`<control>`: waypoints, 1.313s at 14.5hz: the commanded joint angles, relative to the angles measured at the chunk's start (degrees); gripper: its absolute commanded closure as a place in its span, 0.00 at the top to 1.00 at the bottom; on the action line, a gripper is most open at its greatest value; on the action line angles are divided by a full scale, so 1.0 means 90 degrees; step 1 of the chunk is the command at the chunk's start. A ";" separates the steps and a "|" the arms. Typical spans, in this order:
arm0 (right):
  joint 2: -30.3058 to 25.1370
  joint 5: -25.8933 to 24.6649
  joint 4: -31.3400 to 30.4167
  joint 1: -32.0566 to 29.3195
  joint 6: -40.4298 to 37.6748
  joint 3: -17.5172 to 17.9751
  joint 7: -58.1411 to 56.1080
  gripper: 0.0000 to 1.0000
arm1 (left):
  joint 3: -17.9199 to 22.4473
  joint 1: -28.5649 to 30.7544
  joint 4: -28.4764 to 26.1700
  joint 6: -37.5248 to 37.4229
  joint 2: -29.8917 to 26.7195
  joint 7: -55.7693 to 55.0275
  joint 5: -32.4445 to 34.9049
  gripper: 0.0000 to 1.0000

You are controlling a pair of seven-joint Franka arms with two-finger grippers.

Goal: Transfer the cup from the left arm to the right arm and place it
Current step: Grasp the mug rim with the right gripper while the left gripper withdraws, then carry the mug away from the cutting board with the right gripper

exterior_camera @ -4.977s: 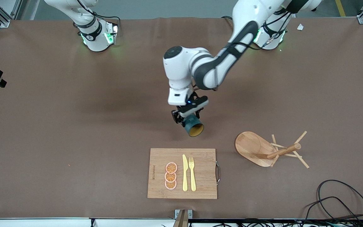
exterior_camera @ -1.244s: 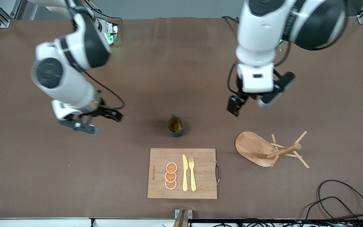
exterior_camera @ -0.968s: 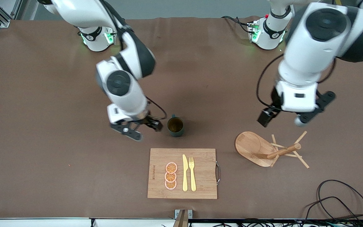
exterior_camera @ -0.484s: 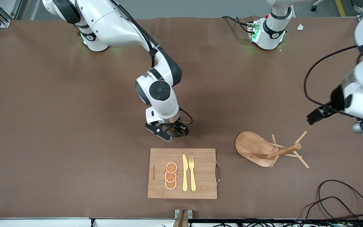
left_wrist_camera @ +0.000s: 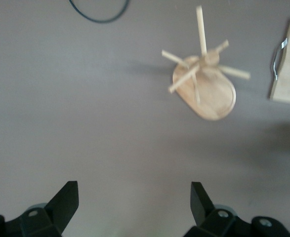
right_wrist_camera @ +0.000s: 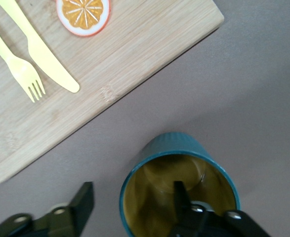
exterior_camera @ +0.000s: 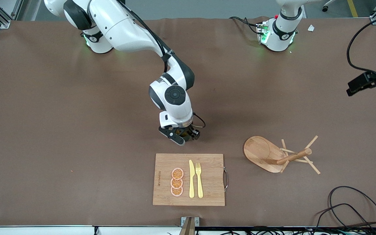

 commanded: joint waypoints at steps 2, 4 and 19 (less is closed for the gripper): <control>0.0064 0.0040 0.0127 -0.0008 -0.0049 -0.0057 -0.0406 0.07 | 0.0913 -0.0919 -0.1010 0.0015 -0.0766 0.0201 -0.0426 1.00; 0.0054 0.0050 0.0127 -0.0057 -0.0059 -0.0057 -0.0416 0.02 | 0.1225 -0.1358 -0.1157 0.0044 -0.0874 0.0221 -0.0378 1.00; -0.2160 0.0089 -0.1207 -0.2524 -0.2248 -0.0076 -0.6133 0.02 | 0.0250 -0.0462 -0.1333 0.0376 -0.1031 0.0641 -0.0319 1.00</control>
